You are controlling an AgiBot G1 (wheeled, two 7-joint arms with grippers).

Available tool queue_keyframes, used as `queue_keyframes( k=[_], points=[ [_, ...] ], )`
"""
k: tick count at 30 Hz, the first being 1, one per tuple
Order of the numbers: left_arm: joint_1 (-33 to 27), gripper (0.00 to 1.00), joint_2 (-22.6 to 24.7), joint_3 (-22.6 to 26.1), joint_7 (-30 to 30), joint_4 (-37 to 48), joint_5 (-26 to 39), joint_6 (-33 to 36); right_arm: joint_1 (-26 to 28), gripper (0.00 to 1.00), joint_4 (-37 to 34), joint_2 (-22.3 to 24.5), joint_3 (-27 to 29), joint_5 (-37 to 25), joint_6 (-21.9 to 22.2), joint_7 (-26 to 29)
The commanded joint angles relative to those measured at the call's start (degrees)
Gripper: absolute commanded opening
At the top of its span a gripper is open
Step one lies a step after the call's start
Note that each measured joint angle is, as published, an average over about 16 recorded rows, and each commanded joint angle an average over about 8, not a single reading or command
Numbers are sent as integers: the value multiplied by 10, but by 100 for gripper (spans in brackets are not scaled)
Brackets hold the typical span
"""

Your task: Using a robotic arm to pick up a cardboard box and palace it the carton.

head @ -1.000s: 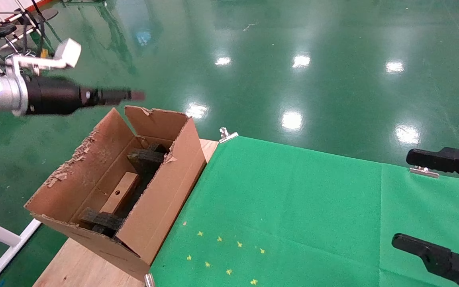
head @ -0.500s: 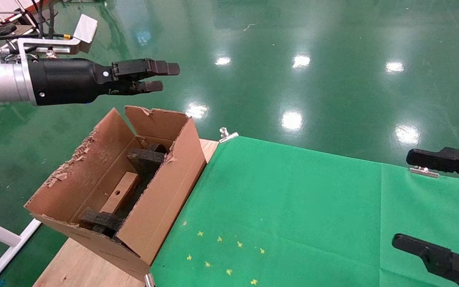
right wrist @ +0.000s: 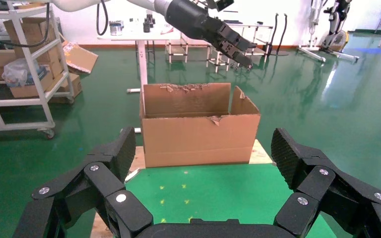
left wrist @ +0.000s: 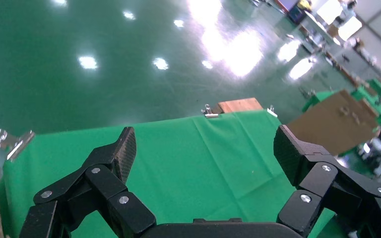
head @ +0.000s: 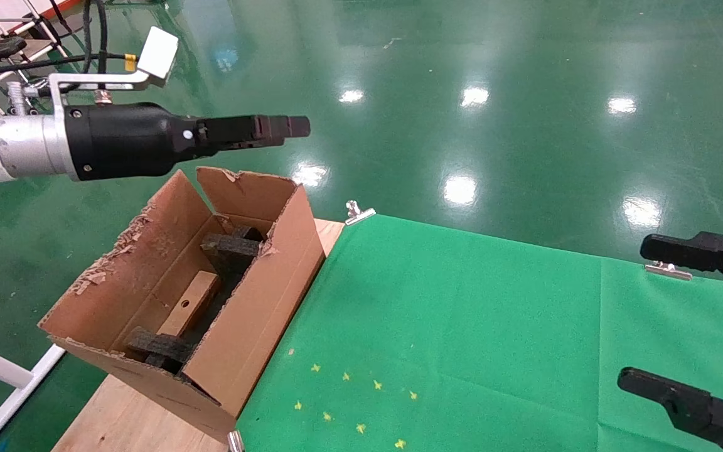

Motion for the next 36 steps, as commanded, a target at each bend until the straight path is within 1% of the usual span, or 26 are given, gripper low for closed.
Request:
queue_keyframes(
  k=[1, 36],
  points=[
    [16, 100, -2, -6, 12, -22, -11, -1, 0, 100, 0, 0, 0, 0, 0, 0],
    [303, 100, -36, -113, 217, -405, -211, -16, 0, 100, 0, 0, 0, 0, 0, 0]
  ],
)
